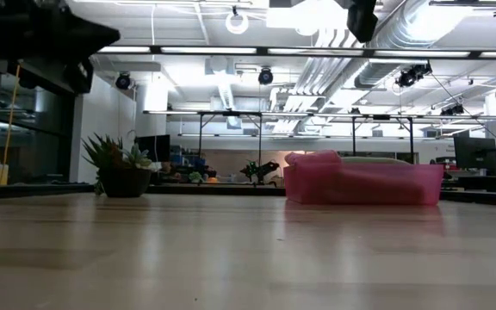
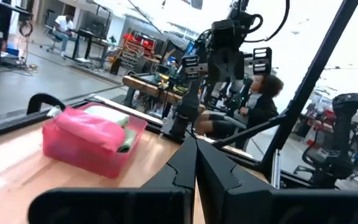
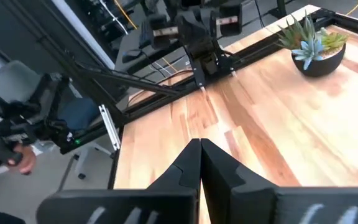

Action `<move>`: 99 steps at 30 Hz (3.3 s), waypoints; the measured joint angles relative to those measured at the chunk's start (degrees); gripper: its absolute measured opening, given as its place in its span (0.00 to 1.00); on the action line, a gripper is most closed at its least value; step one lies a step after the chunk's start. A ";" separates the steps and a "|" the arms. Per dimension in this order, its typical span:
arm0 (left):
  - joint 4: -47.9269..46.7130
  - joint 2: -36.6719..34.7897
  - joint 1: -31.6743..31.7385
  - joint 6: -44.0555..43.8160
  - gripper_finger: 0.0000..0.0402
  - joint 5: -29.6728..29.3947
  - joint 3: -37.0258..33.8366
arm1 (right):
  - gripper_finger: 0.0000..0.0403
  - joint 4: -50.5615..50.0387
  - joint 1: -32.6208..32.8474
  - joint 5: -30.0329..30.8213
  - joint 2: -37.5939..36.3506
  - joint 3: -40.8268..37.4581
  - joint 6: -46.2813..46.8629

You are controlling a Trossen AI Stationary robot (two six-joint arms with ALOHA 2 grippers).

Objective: Fold microfiber towels
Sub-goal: Return to Home Position

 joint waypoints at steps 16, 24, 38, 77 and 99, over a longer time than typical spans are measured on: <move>-11.87 -12.83 0.78 -0.63 0.00 -0.80 -4.73 | 0.00 0.55 0.00 0.00 -0.25 0.00 1.11; -13.62 -12.84 0.94 2.67 0.00 10.62 -4.75 | 0.00 0.77 0.42 -0.06 -3.46 -0.47 2.83; -13.81 -12.77 1.50 3.74 0.00 11.75 -4.73 | 0.00 19.72 -6.51 -2.00 -20.07 -26.24 8.90; -13.61 -12.38 1.47 3.73 0.00 11.46 -4.64 | 0.00 -2.51 -0.66 9.95 -60.59 -45.86 -14.37; -13.61 -12.38 1.47 3.72 0.00 11.46 -4.64 | 0.00 -2.56 -0.66 9.44 -60.33 -45.86 -14.18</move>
